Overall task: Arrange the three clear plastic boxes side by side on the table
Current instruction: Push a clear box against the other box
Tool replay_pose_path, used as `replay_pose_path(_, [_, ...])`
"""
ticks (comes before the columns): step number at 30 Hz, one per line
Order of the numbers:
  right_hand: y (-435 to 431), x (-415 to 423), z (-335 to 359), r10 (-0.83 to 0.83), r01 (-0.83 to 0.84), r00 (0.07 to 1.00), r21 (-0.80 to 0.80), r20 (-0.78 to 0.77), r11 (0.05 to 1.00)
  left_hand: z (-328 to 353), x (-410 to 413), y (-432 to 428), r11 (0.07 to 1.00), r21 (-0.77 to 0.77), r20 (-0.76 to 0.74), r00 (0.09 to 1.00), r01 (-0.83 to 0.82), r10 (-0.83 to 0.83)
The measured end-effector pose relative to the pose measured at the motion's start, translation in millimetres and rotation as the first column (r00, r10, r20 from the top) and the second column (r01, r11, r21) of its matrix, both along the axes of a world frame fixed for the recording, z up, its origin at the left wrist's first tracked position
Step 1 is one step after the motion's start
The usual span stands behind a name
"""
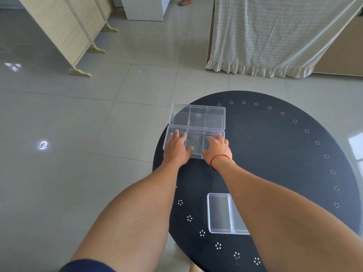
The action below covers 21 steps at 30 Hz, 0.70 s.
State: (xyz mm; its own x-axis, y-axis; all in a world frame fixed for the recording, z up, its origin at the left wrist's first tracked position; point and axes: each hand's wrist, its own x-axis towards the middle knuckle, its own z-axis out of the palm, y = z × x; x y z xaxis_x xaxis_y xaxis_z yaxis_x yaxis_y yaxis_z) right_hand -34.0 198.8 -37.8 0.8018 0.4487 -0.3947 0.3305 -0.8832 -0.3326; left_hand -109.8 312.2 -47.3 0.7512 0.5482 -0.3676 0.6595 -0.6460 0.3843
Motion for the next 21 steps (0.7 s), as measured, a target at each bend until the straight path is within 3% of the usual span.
replay_pose_path(15, [5,-5,-3,-0.019,0.019,1.0,-0.011,-0.003,1.0,-4,2,3,1.0,0.007,-0.007,1.0,0.009,-0.009])
replay_pose_path(21, [-1,-11,-1,-0.013,0.009,0.998,0.058,0.057,0.998,1,-1,-2,0.999,0.037,0.012,1.0,0.015,-0.016])
